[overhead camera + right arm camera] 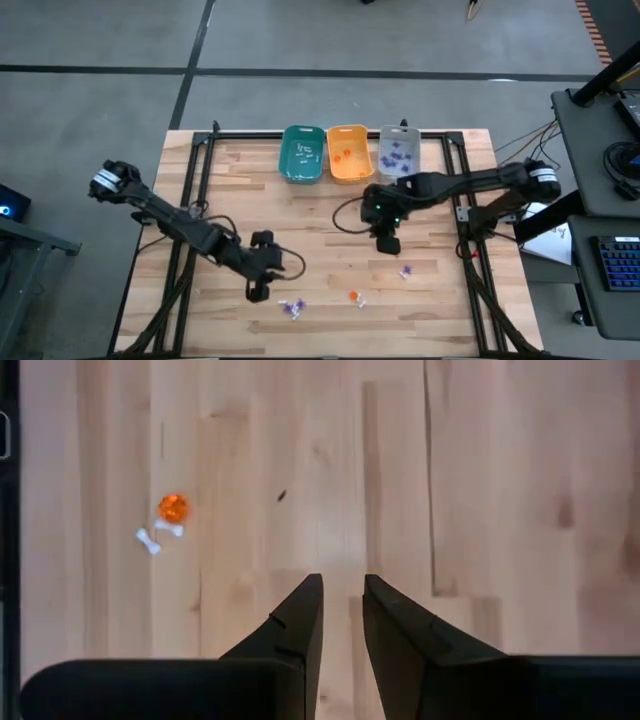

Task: Sort Halloween decoration
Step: Put the white bone toy into the blue bin

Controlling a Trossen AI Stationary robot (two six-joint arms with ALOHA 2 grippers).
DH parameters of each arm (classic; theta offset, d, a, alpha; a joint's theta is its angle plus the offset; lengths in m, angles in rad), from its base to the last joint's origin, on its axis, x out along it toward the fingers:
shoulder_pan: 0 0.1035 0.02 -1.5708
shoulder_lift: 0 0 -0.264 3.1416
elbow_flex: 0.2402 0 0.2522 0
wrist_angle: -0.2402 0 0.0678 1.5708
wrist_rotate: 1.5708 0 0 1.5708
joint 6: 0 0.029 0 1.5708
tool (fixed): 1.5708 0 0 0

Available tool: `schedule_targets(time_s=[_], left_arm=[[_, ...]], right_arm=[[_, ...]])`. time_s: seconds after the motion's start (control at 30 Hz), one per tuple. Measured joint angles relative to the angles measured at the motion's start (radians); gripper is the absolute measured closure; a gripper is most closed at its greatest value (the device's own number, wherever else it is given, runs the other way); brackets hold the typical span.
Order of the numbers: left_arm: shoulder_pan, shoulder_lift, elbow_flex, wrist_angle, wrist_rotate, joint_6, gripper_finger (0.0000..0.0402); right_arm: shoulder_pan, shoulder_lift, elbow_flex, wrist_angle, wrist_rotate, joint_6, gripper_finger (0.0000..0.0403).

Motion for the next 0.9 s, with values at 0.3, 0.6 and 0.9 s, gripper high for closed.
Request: schedule_targets(time_s=[0.3, 0.6, 0.9], left_arm=[[-0.131, 0.156, 0.099, -0.109, 0.001, -0.178, 0.0326], [-0.229, 0.293, 0.168, -0.102, 0.001, -0.345, 0.0326], [-0.246, 0.347, 0.184, -0.102, -0.046, -0.393, 0.0326]], right_arm=[[0.044, -0.029, -0.127, 0.071, 0.006, 0.091, 0.0338], [0.049, -0.029, -0.198, 0.088, 0.006, 0.162, 0.0337], [0.057, -0.029, -0.263, 0.122, 0.007, 0.227, 0.0337]])
